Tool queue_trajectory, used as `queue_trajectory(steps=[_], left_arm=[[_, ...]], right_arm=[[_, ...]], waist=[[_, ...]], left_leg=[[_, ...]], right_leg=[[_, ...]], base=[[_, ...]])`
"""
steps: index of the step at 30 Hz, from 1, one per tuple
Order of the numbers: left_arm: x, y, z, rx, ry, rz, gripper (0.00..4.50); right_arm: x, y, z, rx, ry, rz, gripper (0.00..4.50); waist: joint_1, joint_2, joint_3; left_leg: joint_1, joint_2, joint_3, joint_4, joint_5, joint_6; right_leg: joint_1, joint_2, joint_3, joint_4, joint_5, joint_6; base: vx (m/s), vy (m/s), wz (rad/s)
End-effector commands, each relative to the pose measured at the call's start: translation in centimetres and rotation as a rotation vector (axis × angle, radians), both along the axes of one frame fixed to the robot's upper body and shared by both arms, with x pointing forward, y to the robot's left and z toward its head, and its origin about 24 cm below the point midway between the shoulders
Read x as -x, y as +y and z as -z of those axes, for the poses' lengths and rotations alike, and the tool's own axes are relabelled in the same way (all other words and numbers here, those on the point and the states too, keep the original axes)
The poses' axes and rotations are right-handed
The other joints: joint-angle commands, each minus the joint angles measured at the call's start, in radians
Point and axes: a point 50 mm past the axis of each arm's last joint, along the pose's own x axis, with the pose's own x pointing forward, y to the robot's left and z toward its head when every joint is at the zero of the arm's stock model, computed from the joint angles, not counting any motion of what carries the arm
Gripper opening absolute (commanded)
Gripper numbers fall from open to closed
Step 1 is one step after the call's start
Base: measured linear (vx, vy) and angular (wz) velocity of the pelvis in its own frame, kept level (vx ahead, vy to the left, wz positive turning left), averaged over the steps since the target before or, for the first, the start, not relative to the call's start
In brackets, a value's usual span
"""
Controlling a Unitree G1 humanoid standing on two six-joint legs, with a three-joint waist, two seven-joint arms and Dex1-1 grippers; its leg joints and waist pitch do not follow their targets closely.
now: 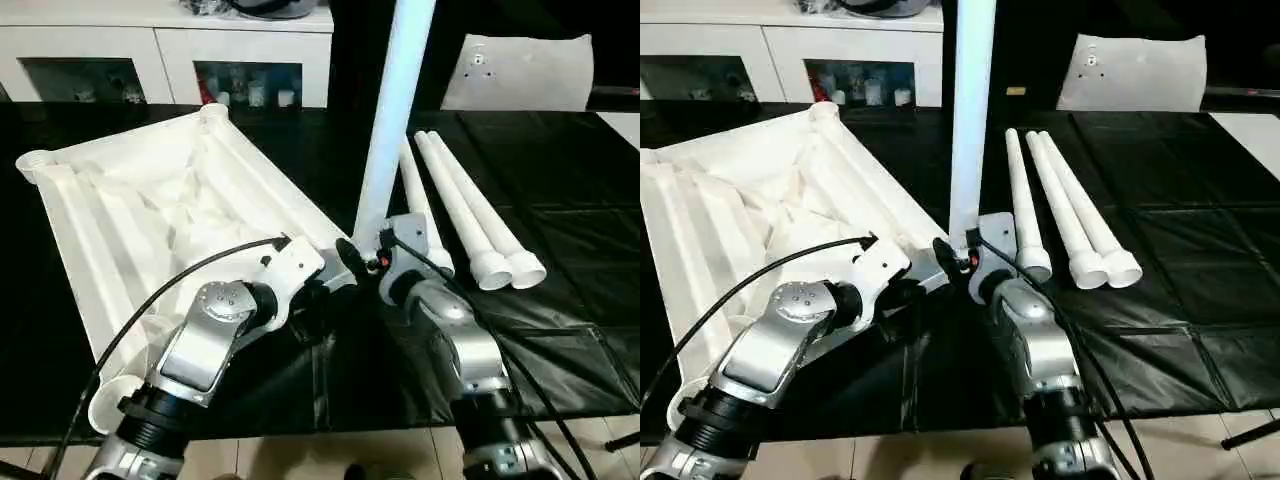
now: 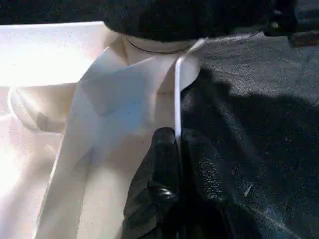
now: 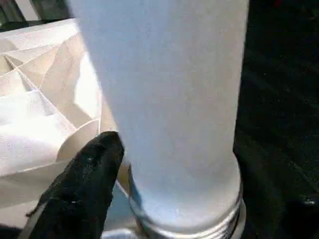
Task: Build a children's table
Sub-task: Rotate leg to tighten
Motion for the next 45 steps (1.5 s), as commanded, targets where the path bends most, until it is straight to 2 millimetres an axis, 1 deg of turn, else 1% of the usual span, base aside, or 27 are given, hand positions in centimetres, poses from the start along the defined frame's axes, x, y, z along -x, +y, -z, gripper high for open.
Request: queue_trajectory(steps=[1,2,5,6,7,9,10,12,13,14,15,17,18,20,23,24,26,29,30,33,34,36,38,40,41,43,45], left_arm=[[-0.6,0.2,-0.3,-0.008,-0.026,0.019,0.0],[-0.7,0.5,-0.3,-0.012,-0.026,0.021,0.0],[-0.6,1.5,-0.1,-0.016,-0.022,0.085,0.0],[-0.5,1.8,-0.1,-0.021,-0.025,0.117,0.0],[-0.4,2.1,0.0,-0.024,-0.021,0.151,0.0],[-0.1,2.7,0.0,-0.029,-0.017,0.244,0.0],[0.1,2.9,0.1,-0.03,-0.008,0.291,0.0],[0.4,3.4,0.3,-0.044,0.017,0.351,0.0],[0.6,3.7,0.5,-0.055,0.033,0.389,0.0],[0.6,3.7,0.5,-0.055,0.033,0.389,0.0],[0.7,4.2,0.6,-0.055,0.056,0.435,0.0],[0.7,4.6,0.6,-0.042,0.067,0.49,0.0],[0.7,4.8,0.5,-0.041,0.075,0.507,0.0],[0.7,5.3,0.4,-0.048,0.093,0.551,0.0],[0.8,5.7,0.3,-0.063,0.12,0.616,0.0],[0.8,5.8,0.2,-0.067,0.127,0.63,0.0],[0.9,5.8,0.2,-0.082,0.135,0.669,0.0],[0.8,5.7,0.1,-0.089,0.135,0.703,0.0],[0.7,5.6,0.0,-0.086,0.134,0.71,0.0],[0.6,5.4,0.0,-0.085,0.133,0.727,0.0],[0.6,5.4,0.0,-0.084,0.133,0.733,0.0],[0.5,5.3,0.0,-0.086,0.13,0.74,0.0],[0.4,5.3,0.0,-0.088,0.129,0.745,0.0],[0.3,5.3,0.0,-0.088,0.129,0.746,0.0],[0.3,5.3,0.0,-0.089,0.129,0.746,0.0],[0.3,5.4,0.0,-0.089,0.131,0.743,0.0],[0.2,5.6,0.1,-0.093,0.132,0.74,0.0]], right_arm=[[1.6,1.5,1.8,-0.028,0.071,-0.147,4.03],[1.6,1.0,1.7,-0.028,0.06,-0.143,4.03],[2.0,-0.9,1.2,-0.008,-0.005,-0.196,4.3],[2.1,-1.6,1.1,0.008,-0.02,-0.206,4.41],[2.1,-2.4,1.0,0.044,-0.044,-0.218,4.41],[2.6,-3.8,0.6,0.075,-0.073,-0.28,4.41],[2.9,-4.4,0.5,0.08,-0.083,-0.313,4.41],[3.2,-5.1,0.2,0.084,-0.091,-0.366,4.41],[3.5,-5.4,0.0,0.087,-0.094,-0.407,4.41],[3.5,-5.4,0.0,0.087,-0.094,-0.407,4.41],[3.8,-5.8,-0.3,0.088,-0.093,-0.487,4.41],[4.3,-5.9,-0.6,0.087,-0.085,-0.587,4.41],[4.4,-6.0,-0.6,0.092,-0.08,-0.621,4.41],[4.5,-5.9,-0.7,0.103,-0.071,-0.686,4.41],[4.4,-5.8,-0.7,0.11,-0.052,-0.766,4.41],[4.3,-5.8,-0.8,0.108,-0.044,-0.78,4.41],[3.9,-5.7,-0.9,0.102,-0.034,-0.798,4.13],[3.4,-5.5,-1.2,0.111,-0.033,-0.84,3.92],[3.2,-5.4,-1.3,0.113,-0.034,-0.852,3.78],[3.2,-5.2,-1.5,0.112,-0.031,-0.882,3.55],[3.1,-5.1,-1.5,0.115,-0.028,-0.9,3.47],[3.2,-5.1,-1.4,0.122,-0.018,-0.93,3.23],[3.2,-5.0,-1.3,0.123,-0.011,-0.947,3.15],[3.4,-5.0,-1.2,0.126,-0.004,-0.966,2.95],[3.4,-5.0,-1.2,0.127,-0.004,-0.968,2.95],[3.4,-5.1,-1.1,0.135,0.0,-0.979,2.74],[3.5,-5.0,-1.1,0.135,0.001,-0.984,2.72]], waist=[[0.006,0.006,-0.04],[0.008,0.007,-0.042],[0.012,0.005,-0.045],[0.014,0.006,-0.045],[0.01,0.003,-0.046],[0.016,0.005,-0.05],[0.019,0.003,-0.05],[0.023,0.004,-0.054],[0.025,0.007,-0.054],[0.025,0.007,-0.056],[0.025,0.006,-0.055],[0.03,0.004,-0.052],[0.033,0.008,-0.052],[0.035,0.004,-0.051],[0.041,0.004,-0.05],[0.043,0.005,-0.05],[0.046,0.005,-0.051],[0.05,0.007,-0.054],[0.052,0.004,-0.055],[0.057,0.006,-0.056],[0.058,0.004,-0.056],[0.06,0.002,-0.054],[0.061,0.0,-0.053],[0.065,0.002,-0.052],[0.066,0.001,-0.053],[0.067,0.004,-0.052],[0.067,0.002,-0.052]], left_leg=[[-0.004,0.034,-0.015,-0.076,-0.27,0.031],[-0.005,0.034,-0.013,-0.075,-0.26,0.034],[-0.011,0.036,-0.013,-0.073,-0.228,0.046],[-0.011,0.036,-0.012,-0.072,-0.21,0.052],[-0.012,0.036,-0.011,-0.072,-0.209,0.054],[-0.009,0.035,-0.008,-0.067,-0.188,0.062],[-0.009,0.037,-0.007,-0.066,-0.171,0.07],[-0.008,0.038,-0.006,-0.064,-0.124,0.085],[-0.008,0.039,-0.007,-0.064,-0.113,0.088],[-0.006,0.039,-0.005,-0.061,-0.099,0.098],[-0.005,0.04,-0.004,-0.062,-0.098,0.102],[-0.005,0.038,-0.003,-0.061,-0.115,0.113],[-0.002,0.039,-0.003,-0.061,-0.124,0.111],[-0.002,0.038,-0.003,-0.062,-0.144,0.102],[0.001,0.04,-0.004,-0.064,-0.159,0.086],[0.001,0.042,-0.004,-0.064,-0.152,0.08],[0.005,0.043,-0.003,-0.063,-0.14,0.079],[0.005,0.043,-0.002,-0.061,-0.12,0.077],[0.004,0.043,-0.001,-0.06,-0.108,0.081],[0.003,0.043,-0.001,-0.058,-0.091,0.088],[0.002,0.042,0.0,-0.057,-0.086,0.092],[0.001,0.043,-0.001,-0.058,-0.102,0.089],[0.002,0.043,0.0,-0.058,-0.108,0.086],[0.003,0.043,0.0,-0.058,-0.111,0.082],[0.003,0.043,0.001,-0.058,-0.11,0.081],[0.003,0.044,0.0,-0.059,-0.107,0.079],[0.003,0.043,0.0,-0.059,-0.11,0.079]], right_leg=[[0.029,-0.07,0.048,-0.095,-0.396,-0.125],[0.031,-0.071,0.049,-0.092,-0.374,-0.133],[0.04,-0.071,0.049,-0.086,-0.322,-0.152],[0.041,-0.071,0.048,-0.084,-0.296,-0.162],[0.041,-0.069,0.049,-0.082,-0.289,-0.167],[0.043,-0.071,0.049,-0.079,-0.27,-0.173],[0.044,-0.07,0.05,-0.077,-0.239,-0.182],[0.047,-0.068,0.048,-0.064,-0.149,-0.211],[0.049,-0.068,0.048,-0.06,-0.124,-0.22],[0.049,-0.068,0.048,-0.057,-0.085,-0.234],[0.05,-0.068,0.048,-0.056,-0.074,-0.243],[0.052,-0.069,0.047,-0.058,-0.086,-0.25],[0.052,-0.071,0.047,-0.059,-0.105,-0.25],[0.051,-0.072,0.047,-0.063,-0.145,-0.245],[0.048,-0.074,0.048,-0.066,-0.197,-0.237],[0.049,-0.074,0.048,-0.063,-0.187,-0.24],[0.047,-0.073,0.049,-0.059,-0.157,-0.249],[0.05,-0.073,0.047,-0.051,-0.105,-0.266],[0.052,-0.073,0.047,-0.049,-0.083,-0.269],[0.053,-0.073,0.046,-0.045,-0.049,-0.278],[0.054,-0.072,0.045,-0.043,-0.042,-0.279],[0.055,-0.074,0.045,-0.046,-0.071,-0.276],[0.054,-0.074,0.046,-0.048,-0.093,-0.269],[0.052,-0.074,0.046,-0.05,-0.113,-0.263],[0.052,-0.074,0.046,-0.05,-0.111,-0.262],[0.052,-0.074,0.046,-0.048,-0.104,-0.263],[0.052,-0.074,0.046,-0.048,-0.101,-0.263]], base=[[0.0,0.0,0.0],[0.0,0.0,0.0],[0.0,0.0,0.0],[0.0,0.0,0.0],[0.0,0.0,0.0],[0.0,0.0,0.0],[0.0,0.0,0.0],[0.0,0.0,0.0],[0.0,0.0,0.0],[0.0,0.0,0.0],[0.0,0.0,0.0],[0.0,0.0,0.0],[0.0,0.0,0.0],[0.0,0.0,0.0],[0.0,0.0,0.0],[0.0,0.0,0.0],[0.0,0.0,0.0],[0.0,0.0,0.0],[0.0,0.0,0.0],[0.0,0.0,0.0],[0.0,0.0,0.0],[0.0,0.0,0.0],[0.0,0.0,0.0],[0.0,0.0,0.0],[0.0,0.0,0.0],[0.0,0.0,0.0],[0.0,0.0,0.0]])
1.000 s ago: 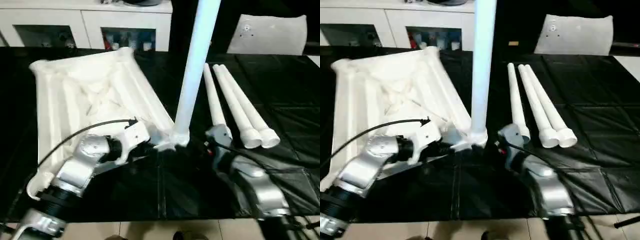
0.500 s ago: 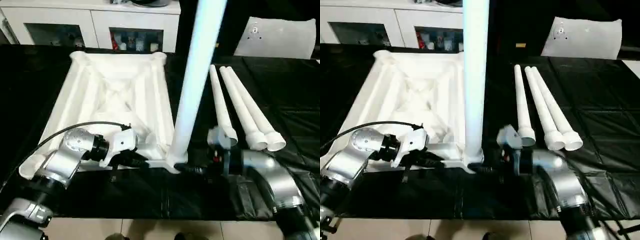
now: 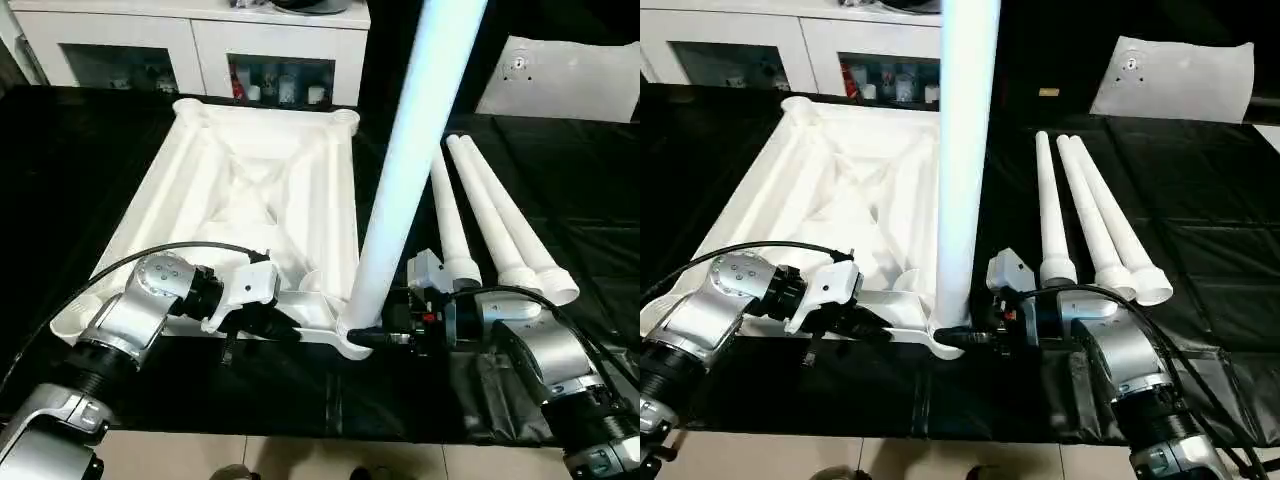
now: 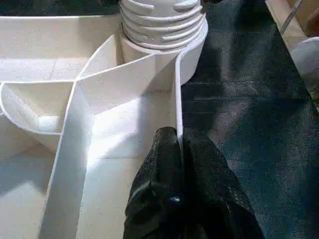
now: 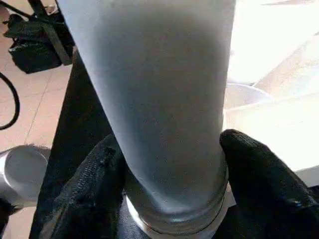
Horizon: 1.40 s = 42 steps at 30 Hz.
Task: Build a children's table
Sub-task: Rotate leg to tighten
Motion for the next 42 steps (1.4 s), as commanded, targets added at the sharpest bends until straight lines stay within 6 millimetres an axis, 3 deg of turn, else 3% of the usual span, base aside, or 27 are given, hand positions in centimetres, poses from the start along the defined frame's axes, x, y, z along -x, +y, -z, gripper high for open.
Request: queue_trajectory(steps=[1,8,10,12,14,15,16,17,18,19,21,23,24,26,27,29,31,34,35,36,37,42], left_arm=[[0.3,-0.5,0.6,-0.041,0.023,0.054,0.0],[0.0,-0.7,0.6,0.008,0.009,-0.058,0.0],[-0.1,-0.9,0.6,0.019,-0.009,-0.107,0.0],[-0.1,-1.8,0.5,0.075,-0.026,-0.233,0.0],[0.2,-2.4,0.4,0.112,-0.02,-0.283,0.0],[0.4,-3.0,0.4,0.133,-0.022,-0.323,0.0],[0.6,-3.6,0.5,0.146,-0.024,-0.361,0.0],[0.6,-3.6,0.5,0.146,-0.024,-0.361,0.0],[0.8,-4.6,0.6,0.163,-0.04,-0.439,0.0],[1.1,-5.8,0.7,0.185,-0.04,-0.502,0.0],[1.2,-6.4,0.7,0.194,-0.038,-0.528,0.0],[1.2,-7.1,0.7,0.2,-0.046,-0.56,0.0],[1.0,-7.8,0.7,0.206,-0.065,-0.602,0.0],[0.7,-8.7,0.5,0.216,-0.082,-0.647,0.0],[0.7,-8.9,0.4,0.218,-0.081,-0.656,0.0],[0.3,-8.7,0.2,0.207,-0.1,-0.646,0.0],[0.2,-8.4,0.1,0.189,-0.116,-0.648,0.0],[0.1,-7.7,0.1,0.168,-0.126,-0.648,0.0],[0.1,-7.2,0.1,0.158,-0.13,-0.65,0.0],[0.1,-6.5,0.1,0.142,-0.129,-0.635,0.0],[0.1,-5.8,0.2,0.127,-0.133,-0.614,0.0],[0.3,-3.3,0.5,0.075,-0.135,-0.507,0.0]], right_arm=[[0.1,0.2,0.3,0.014,0.015,-0.036,2.67],[0.3,1.2,0.5,-0.07,0.07,0.029,2.63],[0.5,1.6,0.8,-0.08,0.084,0.062,2.63],[0.6,2.7,1.8,-0.05,0.085,0.182,2.63],[0.4,3.4,2.3,-0.037,0.092,0.261,2.63],[0.2,4.0,2.7,-0.04,0.101,0.328,2.63],[0.1,4.6,2.9,-0.048,0.115,0.389,2.63],[0.1,4.6,2.9,-0.048,0.115,0.389,2.63],[-0.2,5.7,3.3,-0.066,0.135,0.486,2.62],[-0.5,6.8,3.5,-0.068,0.142,0.57,2.62],[-0.6,7.4,3.6,-0.066,0.143,0.605,2.62],[-0.8,8.0,3.5,-0.068,0.144,0.64,2.62],[-1.1,8.8,3.2,-0.067,0.136,0.663,2.62],[-1.4,9.7,2.8,-0.08,0.127,0.679,2.62],[-1.4,9.9,2.6,-0.089,0.126,0.679,3.18],[-1.4,9.7,2.3,-0.13,0.128,0.677,3.35],[-1.4,9.4,2.1,-0.146,0.13,0.686,3.42],[-1.4,8.7,2.0,-0.155,0.122,0.701,3.83],[-1.4,8.3,2.0,-0.157,0.115,0.708,3.9],[-1.5,7.4,1.9,-0.154,0.1,0.709,4.14],[-1.5,6.4,1.8,-0.148,0.086,0.704,4.21],[-1.0,3.3,1.2,-0.113,-0.009,0.595,4.44]], waist=[[-0.004,0.004,-0.054],[-0.005,0.001,-0.05],[-0.007,0.0,-0.048],[-0.012,-0.001,-0.04],[-0.023,-0.003,-0.037],[-0.034,-0.005,-0.034],[-0.043,-0.005,-0.036],[-0.048,-0.004,-0.033],[-0.056,-0.011,-0.031],[-0.063,-0.009,-0.029],[-0.069,-0.009,-0.028],[-0.073,-0.009,-0.027],[-0.073,-0.014,-0.027],[-0.075,-0.01,-0.028],[-0.076,-0.011,-0.03],[-0.07,-0.01,-0.033],[-0.069,-0.007,-0.037],[-0.065,-0.006,-0.038],[-0.062,0.005,-0.038],[-0.064,-0.001,-0.037],[-0.061,0.004,-0.038],[-0.055,0.001,-0.039]], left_leg=[[0.003,0.041,-0.001,-0.06,-0.112,0.071],[0.002,0.043,-0.002,-0.064,-0.133,0.061],[0.002,0.042,-0.003,-0.066,-0.149,0.052],[0.001,0.044,-0.006,-0.072,-0.188,0.032],[0.002,0.041,-0.009,-0.075,-0.211,0.013],[-0.006,0.04,-0.014,-0.08,-0.22,0.005],[-0.002,0.04,-0.015,-0.078,-0.236,0.0],[-0.002,0.038,-0.015,-0.078,-0.246,0.003],[-0.002,0.038,-0.016,-0.079,-0.26,0.007],[-0.002,0.038,-0.016,-0.078,-0.263,0.006],[0.001,0.033,-0.019,-0.077,-0.279,0.008],[-0.001,0.033,-0.017,-0.076,-0.278,0.018],[0.0,0.03,-0.016,-0.076,-0.287,0.024],[-0.003,0.032,-0.018,-0.078,-0.278,0.022],[-0.004,0.031,-0.017,-0.077,-0.274,0.026],[-0.005,0.03,-0.015,-0.075,-0.255,0.037],[-0.008,0.033,-0.013,-0.075,-0.217,0.047],[-0.011,0.032,-0.009,-0.075,-0.19,0.054],[-0.009,0.032,-0.01,-0.075,-0.189,0.053],[-0.011,0.032,-0.009,-0.076,-0.194,0.052],[-0.009,0.032,-0.01,-0.076,-0.202,0.049],[-0.011,0.033,-0.01,-0.075,-0.185,0.062]], right_leg=[[0.055,-0.074,0.048,-0.054,-0.104,-0.257],[0.054,-0.074,0.047,-0.059,-0.152,-0.249],[0.054,-0.075,0.048,-0.064,-0.199,-0.235],[0.049,-0.079,0.048,-0.075,-0.308,-0.203],[0.044,-0.077,0.049,-0.08,-0.393,-0.177],[0.047,-0.078,0.046,-0.083,-0.429,-0.16],[0.043,-0.077,0.047,-0.088,-0.46,-0.144],[0.039,-0.076,0.047,-0.091,-0.471,-0.142],[0.036,-0.076,0.048,-0.095,-0.493,-0.133],[0.031,-0.076,0.05,-0.097,-0.511,-0.127],[0.028,-0.076,0.047,-0.106,-0.566,-0.107],[0.025,-0.073,0.05,-0.108,-0.555,-0.1],[0.022,-0.071,0.049,-0.111,-0.562,-0.09],[0.023,-0.071,0.05,-0.108,-0.542,-0.088],[0.024,-0.069,0.051,-0.106,-0.521,-0.087],[0.025,-0.07,0.054,-0.103,-0.483,-0.09],[0.029,-0.068,0.054,-0.094,-0.385,-0.113],[0.036,-0.068,0.054,-0.089,-0.322,-0.139],[0.036,-0.069,0.054,-0.088,-0.317,-0.144],[0.037,-0.068,0.053,-0.09,-0.319,-0.146],[0.037,-0.068,0.053,-0.09,-0.32,-0.147],[0.043,-0.068,0.053,-0.087,-0.293,-0.149]], base=[[0.0,0.0,0.0],[0.0,0.0,0.0],[0.0,0.0,0.0],[0.0,0.0,0.0],[0.0,0.0,0.0],[0.0,0.0,0.0],[0.0,0.0,0.0],[0.0,0.0,0.0],[0.0,0.0,0.0],[0.0,0.0,0.0],[0.0,0.0,0.0],[0.0,0.0,0.0],[0.0,0.0,0.0],[0.0,0.0,0.0],[0.0,0.0,0.0],[0.0,0.0,0.0],[0.0,0.0,0.0],[0.0,0.0,0.0],[0.0,0.0,0.0],[0.0,0.0,0.0],[0.0,0.0,0.0],[0.0,0.0,0.0]])
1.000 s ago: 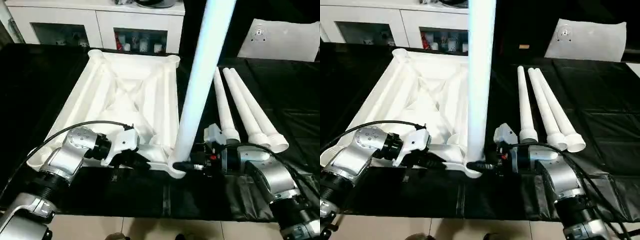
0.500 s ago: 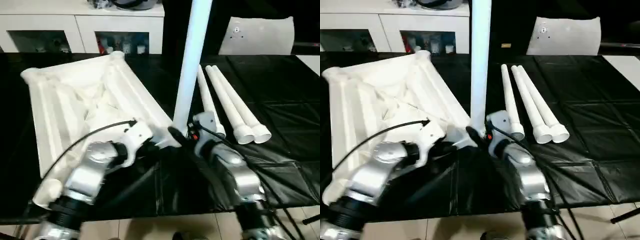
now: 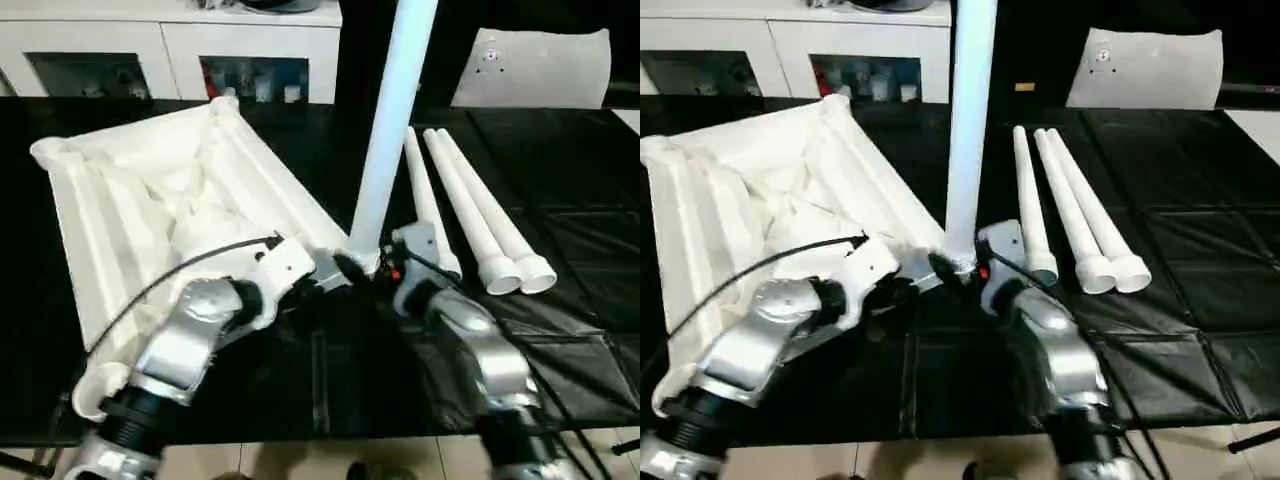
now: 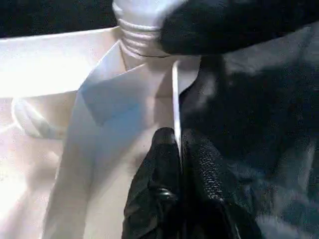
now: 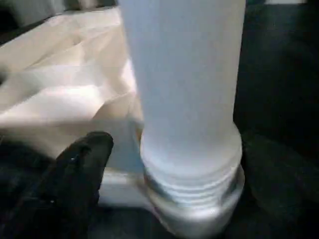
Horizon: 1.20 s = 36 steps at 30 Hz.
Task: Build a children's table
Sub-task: Rotate leg to tighten
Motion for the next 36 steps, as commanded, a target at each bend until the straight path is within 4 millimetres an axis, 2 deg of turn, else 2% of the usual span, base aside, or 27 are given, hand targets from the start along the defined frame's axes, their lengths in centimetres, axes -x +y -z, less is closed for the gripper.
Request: queue_trajectory(steps=[1,2,4,7,8,10,12,16,20,21,22,25,27,29,30,33,36], left_arm=[[0.1,0.5,0.2,-0.006,0.005,0.08,0.0],[0.3,0.8,0.2,-0.01,0.008,0.133,0.0],[0.3,1.0,0.3,-0.013,0.016,0.157,0.0],[0.5,1.3,0.4,-0.036,0.024,0.215,0.0],[0.5,1.6,0.4,-0.04,0.035,0.296,0.0],[0.5,1.7,0.4,-0.038,0.04,0.33,0.0],[0.5,1.8,0.4,-0.044,0.058,0.409,0.0],[0.4,2.0,0.3,-0.064,0.081,0.515,0.0],[0.2,2.1,0.2,-0.085,0.101,0.587,0.0],[0.2,2.1,0.1,-0.086,0.107,0.608,0.0],[0.3,2.1,0.1,-0.087,0.114,0.622,0.0],[0.2,2.1,0.1,-0.094,0.115,0.66,0.0],[0.1,2.0,0.1,-0.093,0.115,0.67,0.0],[0.2,2.0,0.1,-0.092,0.115,0.674,0.0],[0.1,2.0,0.1,-0.093,0.116,0.683,0.0],[0.1,2.1,0.1,-0.096,0.117,0.686,0.0],[0.0,2.2,0.1,-0.103,0.116,0.689,0.0]], right_arm=[[0.9,0.1,-0.2,0.011,-0.021,-0.14,4.44],[1.1,-0.5,-0.4,0.032,-0.04,-0.197,4.44],[1.3,-0.8,-0.5,0.043,-0.048,-0.233,4.44],[1.7,-1.3,-0.7,0.072,-0.061,-0.307,4.44],[2.0,-2.0,-0.8,0.095,-0.058,-0.388,4.44],[2.0,-2.2,-1.0,0.09,-0.056,-0.415,4.44],[1.9,-2.6,-1.4,0.085,-0.062,-0.461,4.44],[1.8,-2.9,-1.6,0.104,-0.064,-0.534,4.44],[1.6,-3.2,-1.7,0.12,-0.066,-0.591,4.44],[1.5,-3.2,-1.7,0.124,-0.066,-0.602,4.17],[1.5,-3.2,-1.7,0.128,-0.065,-0.61,4.17],[1.4,-3.2,-1.7,0.135,-0.06,-0.649,4.04],[1.5,-3.1,-1.7,0.136,-0.053,-0.678,3.74],[1.5,-3.1,-1.7,0.136,-0.051,-0.688,3.65],[1.6,-3.1,-1.7,0.147,-0.051,-0.715,3.43],[1.6,-3.0,-1.6,0.151,-0.051,-0.725,3.28],[1.6,-3.1,-1.5,0.162,-0.045,-0.745,2.9]], waist=[[0.004,0.0,-0.042],[0.005,-0.005,-0.043],[0.006,-0.004,-0.045],[0.009,-0.003,-0.046],[0.01,-0.009,-0.046],[0.013,-0.007,-0.047],[0.016,-0.011,-0.046],[0.02,-0.009,-0.047],[0.032,-0.007,-0.051],[0.037,-0.006,-0.052],[0.039,-0.004,-0.052],[0.045,-0.008,-0.054],[0.047,-0.011,-0.053],[0.047,-0.01,-0.053],[0.047,-0.012,-0.053],[0.046,-0.011,-0.052],[0.046,-0.012,-0.053]], left_leg=[[-0.008,0.037,-0.008,-0.063,-0.173,0.072],[-0.009,0.037,-0.008,-0.062,-0.167,0.076],[-0.009,0.037,-0.006,-0.058,-0.128,0.092],[-0.008,0.037,-0.004,-0.056,-0.12,0.1],[-0.006,0.038,-0.004,-0.055,-0.12,0.104],[-0.005,0.038,-0.004,-0.055,-0.117,0.112],[-0.004,0.038,-0.003,-0.054,-0.124,0.112],[0.0,0.039,-0.004,-0.054,-0.124,0.104],[0.004,0.042,0.0,-0.05,-0.091,0.112],[0.006,0.044,0.0,-0.05,-0.077,0.116],[0.005,0.044,0.0,-0.049,-0.07,0.118],[0.002,0.042,0.001,-0.046,-0.055,0.124],[0.0,0.044,0.002,-0.046,-0.066,0.121],[-0.001,0.045,0.001,-0.047,-0.072,0.117],[-0.001,0.044,0.001,-0.047,-0.082,0.111],[0.001,0.045,0.0,-0.048,-0.093,0.101],[0.0,0.043,0.0,-0.046,-0.092,0.099]], right_leg=[[0.044,-0.07,0.05,-0.079,-0.25,-0.18],[0.047,-0.069,0.048,-0.08,-0.243,-0.183],[0.047,-0.069,0.049,-0.071,-0.179,-0.204],[0.049,-0.068,0.049,-0.067,-0.153,-0.22],[0.05,-0.069,0.047,-0.068,-0.151,-0.225],[0.051,-0.07,0.049,-0.064,-0.141,-0.232],[0.05,-0.071,0.048,-0.067,-0.159,-0.233],[0.05,-0.073,0.048,-0.062,-0.152,-0.242],[0.05,-0.074,0.049,-0.053,-0.085,-0.268],[0.051,-0.075,0.05,-0.048,-0.056,-0.277],[0.051,-0.074,0.049,-0.047,-0.044,-0.281],[0.056,-0.073,0.046,-0.041,-0.009,-0.292],[0.058,-0.076,0.046,-0.042,-0.029,-0.289],[0.059,-0.077,0.046,-0.043,-0.046,-0.284],[0.058,-0.076,0.046,-0.045,-0.07,-0.278],[0.056,-0.076,0.046,-0.048,-0.098,-0.271],[0.057,-0.076,0.047,-0.047,-0.093,-0.272]], base=[[0.0,0.0,0.0],[0.0,0.0,0.0],[0.0,0.0,0.0],[0.0,0.0,0.0],[0.0,0.0,0.0],[0.0,0.0,0.0],[0.0,0.0,0.0],[0.0,0.0,0.0],[0.0,0.0,0.0],[0.0,0.0,0.0],[0.0,0.0,0.0],[0.0,0.0,0.0],[0.0,0.0,0.0],[0.0,0.0,0.0],[0.0,0.0,0.0],[0.0,0.0,0.0],[0.0,0.0,0.0]])
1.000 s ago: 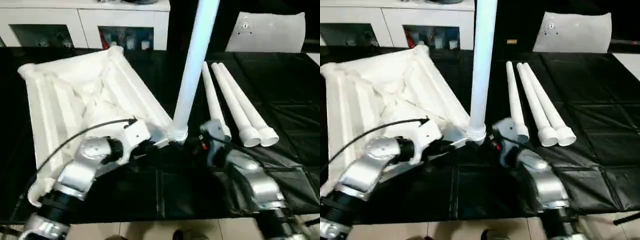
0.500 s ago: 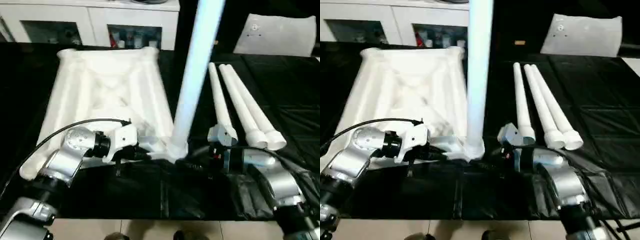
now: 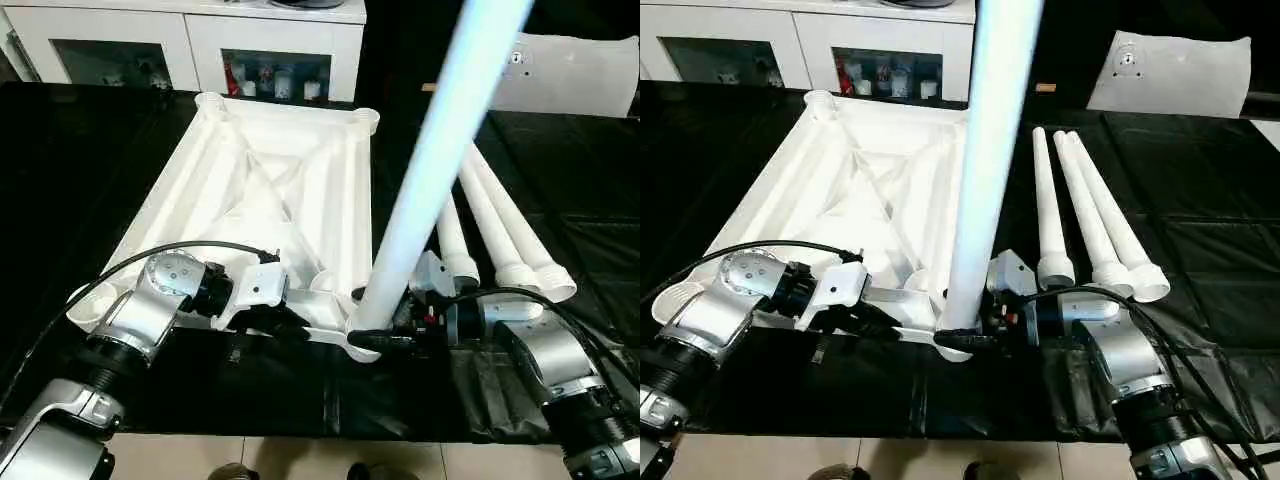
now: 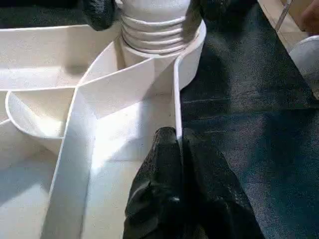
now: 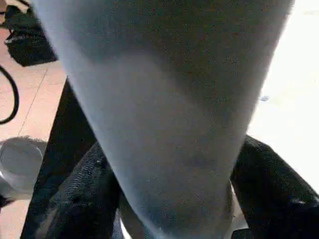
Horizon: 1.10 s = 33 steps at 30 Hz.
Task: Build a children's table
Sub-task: Rotate leg to tighten
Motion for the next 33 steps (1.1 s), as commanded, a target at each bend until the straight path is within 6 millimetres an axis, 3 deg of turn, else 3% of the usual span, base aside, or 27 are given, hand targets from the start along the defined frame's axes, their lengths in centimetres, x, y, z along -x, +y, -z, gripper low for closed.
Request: queue_trajectory(steps=[1,10,13,15,16,18,24,28,30,31,33], left_arm=[[0.4,-0.3,0.6,-0.042,0.024,0.065,0.0],[0.4,0.2,0.7,-0.017,0.035,0.003,0.0],[0.5,0.3,0.6,0.027,0.035,-0.099,0.0],[0.8,0.0,0.8,0.062,0.027,-0.242,0.0],[0.8,0.0,0.8,0.064,0.028,-0.248,0.0],[1.0,-0.7,0.9,0.101,0.024,-0.337,0.0],[1.3,-4.9,0.9,0.196,0.001,-0.588,0.0],[1.0,-7.1,0.5,0.231,-0.013,-0.689,0.0],[0.6,-8.3,0.0,0.238,-0.041,-0.714,0.0],[0.5,-8.4,-0.1,0.237,-0.046,-0.714,0.0],[0.2,-8.3,-0.3,0.222,-0.064,-0.713,0.0]], right_arm=[[-0.2,-0.3,-0.1,0.023,-0.008,-0.01,2.9],[0.3,0.5,0.4,-0.011,0.03,-0.007,2.62],[0.5,1.3,0.8,-0.068,0.066,0.08,2.62],[0.1,2.3,1.5,-0.103,0.088,0.261,2.62],[0.0,2.3,1.6,-0.103,0.088,0.269,2.61],[-0.1,3.1,2.2,-0.107,0.103,0.369,2.6],[-1.0,6.8,3.1,-0.143,0.2,0.644,2.59],[-1.3,8.7,3.2,-0.113,0.223,0.722,2.59],[-1.4,9.7,2.9,-0.145,0.222,0.735,2.59],[-1.5,9.8,2.8,-0.152,0.219,0.735,3.14],[-1.5,9.5,2.6,-0.165,0.205,0.745,3.28]], waist=[[0.0,-0.003,-0.059],[0.0,-0.001,-0.061],[-0.001,0.006,-0.056],[-0.012,0.002,-0.051],[-0.016,0.003,-0.048],[-0.032,0.0,-0.04],[-0.051,-0.006,-0.035],[-0.056,-0.004,-0.039],[-0.054,-0.003,-0.045],[-0.053,-0.002,-0.046],[-0.048,0.001,-0.052]], left_leg=[[0.001,0.041,-0.001,-0.056,-0.096,0.092],[0.0,0.041,-0.001,-0.055,-0.089,0.093],[0.0,0.042,-0.002,-0.058,-0.109,0.081],[-0.002,0.044,-0.005,-0.066,-0.153,0.052],[-0.003,0.043,-0.007,-0.068,-0.168,0.043],[-0.003,0.04,-0.012,-0.073,-0.216,0.016],[0.004,0.033,-0.016,-0.071,-0.262,0.013],[-0.001,0.033,-0.015,-0.072,-0.236,0.019],[-0.004,0.032,-0.012,-0.07,-0.205,0.033],[-0.004,0.032,-0.012,-0.069,-0.198,0.036],[-0.006,0.031,-0.008,-0.065,-0.15,0.052]], right_leg=[[0.059,-0.075,0.048,-0.054,-0.097,-0.265],[0.06,-0.073,0.046,-0.051,-0.075,-0.274],[0.058,-0.074,0.047,-0.054,-0.101,-0.272],[0.057,-0.076,0.048,-0.062,-0.188,-0.253],[0.055,-0.077,0.047,-0.066,-0.226,-0.245],[0.05,-0.075,0.046,-0.081,-0.385,-0.193],[0.031,-0.074,0.049,-0.105,-0.547,-0.119],[0.032,-0.07,0.05,-0.102,-0.494,-0.115],[0.036,-0.069,0.051,-0.096,-0.413,-0.124],[0.037,-0.069,0.052,-0.095,-0.392,-0.128],[0.042,-0.066,0.052,-0.084,-0.271,-0.157]], base=[[0.0,0.0,0.0],[0.0,0.0,0.0],[0.0,0.0,0.0],[0.0,0.0,0.0],[0.0,0.0,0.0],[0.0,0.0,0.0],[0.0,0.0,0.0],[0.0,0.0,0.0],[0.0,0.0,0.0],[0.0,0.0,0.0],[0.0,0.0,0.0]])
